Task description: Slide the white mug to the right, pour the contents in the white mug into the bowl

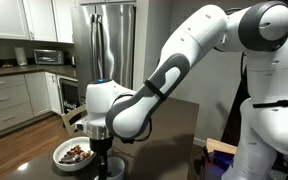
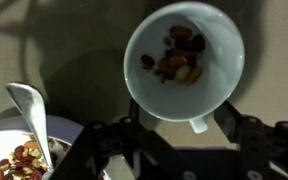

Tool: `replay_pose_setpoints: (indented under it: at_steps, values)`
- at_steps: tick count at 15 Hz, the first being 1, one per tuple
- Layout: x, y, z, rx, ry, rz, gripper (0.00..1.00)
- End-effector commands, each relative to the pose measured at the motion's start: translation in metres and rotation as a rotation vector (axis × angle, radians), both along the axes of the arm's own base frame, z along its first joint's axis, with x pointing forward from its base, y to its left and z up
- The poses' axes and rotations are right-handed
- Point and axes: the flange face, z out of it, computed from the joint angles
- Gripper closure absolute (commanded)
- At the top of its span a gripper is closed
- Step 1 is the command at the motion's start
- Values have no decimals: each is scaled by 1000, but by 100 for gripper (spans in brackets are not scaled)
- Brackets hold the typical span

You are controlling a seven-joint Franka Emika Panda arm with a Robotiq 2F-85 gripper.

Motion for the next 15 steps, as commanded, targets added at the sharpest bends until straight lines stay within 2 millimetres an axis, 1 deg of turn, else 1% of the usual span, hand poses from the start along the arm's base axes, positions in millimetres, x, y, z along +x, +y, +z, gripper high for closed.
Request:
replay_pose_setpoints:
  at_steps: [1,3,4,5,7,11,15]
  values:
    - [-11,-27,6,-41,1,-11,24]
    - [-11,-40,6,-58,0,-19,24]
    - [-11,-47,7,-68,-3,-23,31]
    - [-11,-53,8,-73,-2,-29,29]
    - [-9,-65,10,-86,-9,-44,31]
    - [0,-89,16,-105,-31,-86,29]
    - [9,-113,20,-119,-42,-143,29]
